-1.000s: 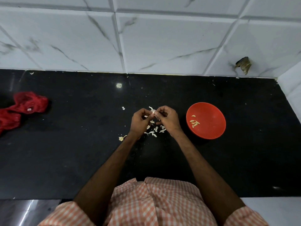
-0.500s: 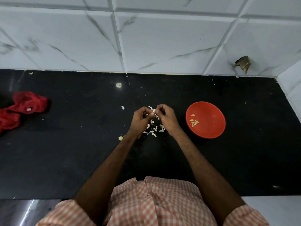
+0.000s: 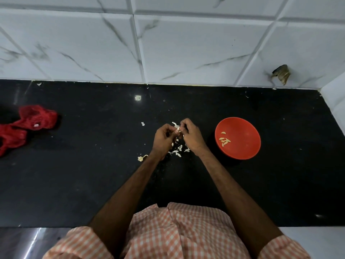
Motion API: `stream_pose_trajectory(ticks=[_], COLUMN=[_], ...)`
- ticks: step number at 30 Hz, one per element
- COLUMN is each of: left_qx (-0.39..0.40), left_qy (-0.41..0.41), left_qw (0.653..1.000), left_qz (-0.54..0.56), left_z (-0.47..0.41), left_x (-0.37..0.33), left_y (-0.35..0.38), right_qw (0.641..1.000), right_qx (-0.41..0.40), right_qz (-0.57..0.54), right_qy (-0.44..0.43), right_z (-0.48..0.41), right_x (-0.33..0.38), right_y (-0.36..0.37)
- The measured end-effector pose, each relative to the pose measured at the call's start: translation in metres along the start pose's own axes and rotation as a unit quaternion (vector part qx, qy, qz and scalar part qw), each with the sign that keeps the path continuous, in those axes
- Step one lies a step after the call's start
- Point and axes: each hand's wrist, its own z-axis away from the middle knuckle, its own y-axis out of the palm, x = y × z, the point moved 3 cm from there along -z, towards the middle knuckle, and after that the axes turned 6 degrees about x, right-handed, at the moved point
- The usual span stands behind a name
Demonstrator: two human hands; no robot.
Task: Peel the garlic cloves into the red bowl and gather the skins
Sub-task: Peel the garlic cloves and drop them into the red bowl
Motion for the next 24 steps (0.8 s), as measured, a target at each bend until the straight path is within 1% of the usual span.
stream_pose_trajectory(ticks=[8,11,17,20,24], left_qx=[-0.018,-0.027,-0.051,-0.059,-0.065], left_qy=[0.000,-0.010,-0.037,-0.050,-0.053], left_qw=[1.000,1.000,0.997,0.994,0.995], left_qz=[-0.008,-0.005,0.053,0.080,0.061], left_z=[0.0013,0.0014,0.0017,0.0011,-0.0013], left_x=[0.0019,0.0018,0.0028,0.0049,0.0095], left_y=[0.0034,0.0063,0.0067,0.0061,0.0060], right_qw=[0.998,0.996,0.996,0.994,0.994], right_qx=[-0.019,-0.045,-0.034,-0.052,-0.057], right_qz=[0.055,0.082,0.082,0.087,0.087], right_qy=[0.003,-0.001,-0.026,-0.040,-0.043], right_z=[-0.0016,-0.0015,-0.0028,-0.0009,0.0032], right_x=[-0.0029,-0.0026,-0.0038,-0.0047,-0.0031], right_y=[0.0041,0.0053,0.0042,0.0053,0.0069])
